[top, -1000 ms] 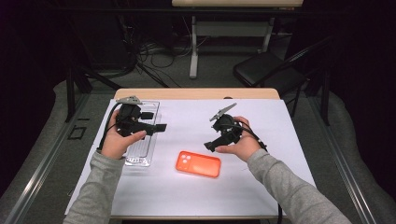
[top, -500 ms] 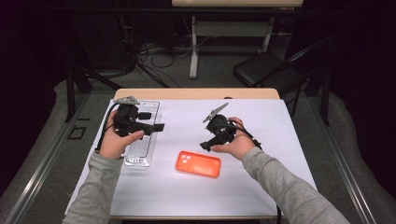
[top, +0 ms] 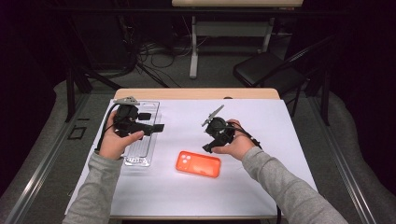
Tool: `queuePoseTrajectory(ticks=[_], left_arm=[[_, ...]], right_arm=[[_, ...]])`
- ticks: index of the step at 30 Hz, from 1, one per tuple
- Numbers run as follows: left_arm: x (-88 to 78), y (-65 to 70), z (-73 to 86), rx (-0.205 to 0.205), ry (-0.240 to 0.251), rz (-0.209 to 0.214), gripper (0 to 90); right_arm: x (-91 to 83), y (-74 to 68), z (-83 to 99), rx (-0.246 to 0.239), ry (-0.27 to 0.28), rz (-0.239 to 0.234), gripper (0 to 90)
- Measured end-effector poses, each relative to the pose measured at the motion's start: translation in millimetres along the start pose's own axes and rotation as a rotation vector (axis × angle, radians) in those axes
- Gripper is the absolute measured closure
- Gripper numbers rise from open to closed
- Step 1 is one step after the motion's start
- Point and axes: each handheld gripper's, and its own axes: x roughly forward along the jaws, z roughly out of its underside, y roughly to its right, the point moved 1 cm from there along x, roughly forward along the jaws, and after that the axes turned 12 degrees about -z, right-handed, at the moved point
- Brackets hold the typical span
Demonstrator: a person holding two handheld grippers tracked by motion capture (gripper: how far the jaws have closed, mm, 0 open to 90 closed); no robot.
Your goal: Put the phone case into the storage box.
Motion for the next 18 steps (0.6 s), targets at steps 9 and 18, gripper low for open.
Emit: queuePoseTrajectory(ticks=[9,18], left_arm=[[-1.7,-1.6,1.0,-0.008,0.000,-0.004,15.5],[-2.3,-2.7,1.8,-0.016,0.001,-0.004,15.5]], right_arm=[[5.1,-2.1,1.2,-0.027,-0.050,0.017,44.9],[9.7,0.2,1.3,-0.022,-0.068,-0.003,54.4]])
